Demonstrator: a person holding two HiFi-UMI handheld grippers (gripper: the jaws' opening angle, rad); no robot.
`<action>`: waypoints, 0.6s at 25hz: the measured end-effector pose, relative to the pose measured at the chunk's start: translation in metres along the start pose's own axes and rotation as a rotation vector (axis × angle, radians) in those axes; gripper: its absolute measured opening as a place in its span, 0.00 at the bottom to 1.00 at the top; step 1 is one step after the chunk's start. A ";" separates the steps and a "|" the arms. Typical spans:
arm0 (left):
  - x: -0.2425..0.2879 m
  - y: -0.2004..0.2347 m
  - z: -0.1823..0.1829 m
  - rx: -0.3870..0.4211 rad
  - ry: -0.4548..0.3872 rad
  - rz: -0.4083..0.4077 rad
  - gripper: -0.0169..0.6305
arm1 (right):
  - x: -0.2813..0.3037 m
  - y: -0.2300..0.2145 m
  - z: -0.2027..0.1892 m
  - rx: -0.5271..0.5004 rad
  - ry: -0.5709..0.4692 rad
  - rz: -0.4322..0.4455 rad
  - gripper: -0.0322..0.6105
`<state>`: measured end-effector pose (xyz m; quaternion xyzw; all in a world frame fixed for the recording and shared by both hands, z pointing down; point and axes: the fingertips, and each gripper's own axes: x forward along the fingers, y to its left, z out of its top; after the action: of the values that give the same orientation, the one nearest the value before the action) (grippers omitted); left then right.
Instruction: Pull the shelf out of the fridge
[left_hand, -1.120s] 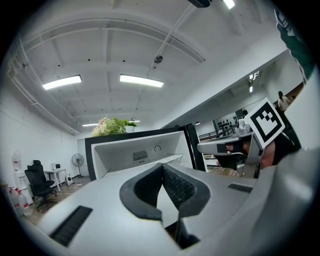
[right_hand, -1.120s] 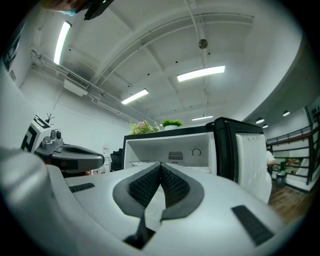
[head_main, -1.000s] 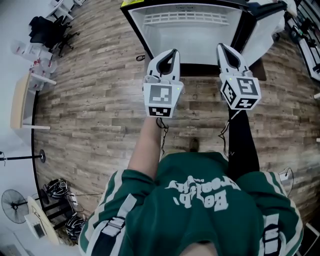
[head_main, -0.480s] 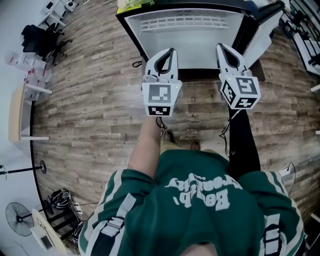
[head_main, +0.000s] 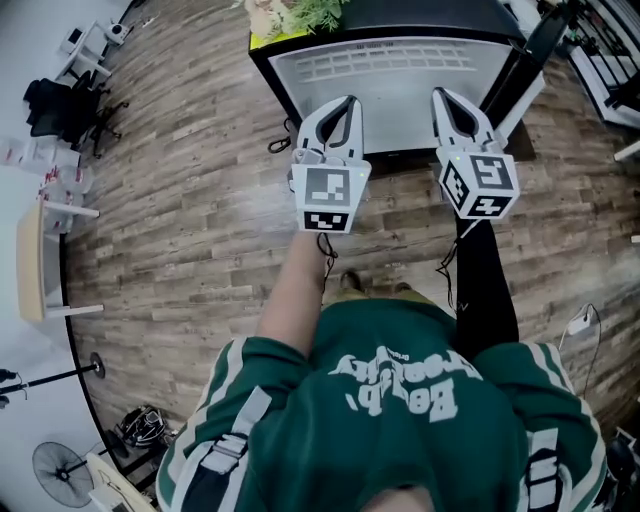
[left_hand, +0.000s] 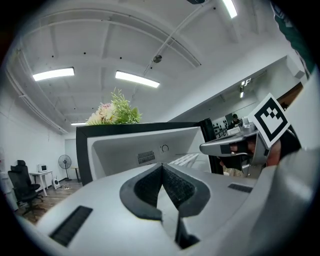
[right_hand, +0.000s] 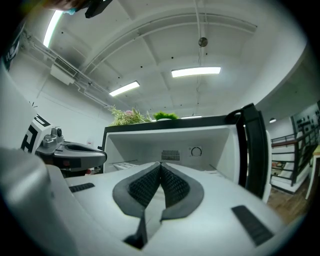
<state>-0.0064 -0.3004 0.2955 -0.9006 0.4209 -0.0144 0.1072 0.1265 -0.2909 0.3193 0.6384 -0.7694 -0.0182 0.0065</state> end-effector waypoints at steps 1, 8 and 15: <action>0.001 0.003 0.000 -0.001 -0.003 -0.010 0.05 | 0.002 0.002 0.001 -0.004 0.003 -0.010 0.06; 0.005 0.026 -0.006 -0.024 -0.020 -0.062 0.05 | 0.016 0.015 0.001 -0.024 0.018 -0.068 0.06; 0.004 0.033 -0.012 -0.020 -0.028 -0.128 0.05 | 0.021 0.028 -0.001 -0.023 0.021 -0.123 0.06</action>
<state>-0.0298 -0.3258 0.3000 -0.9268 0.3612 -0.0045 0.1027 0.0950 -0.3068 0.3215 0.6847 -0.7283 -0.0209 0.0208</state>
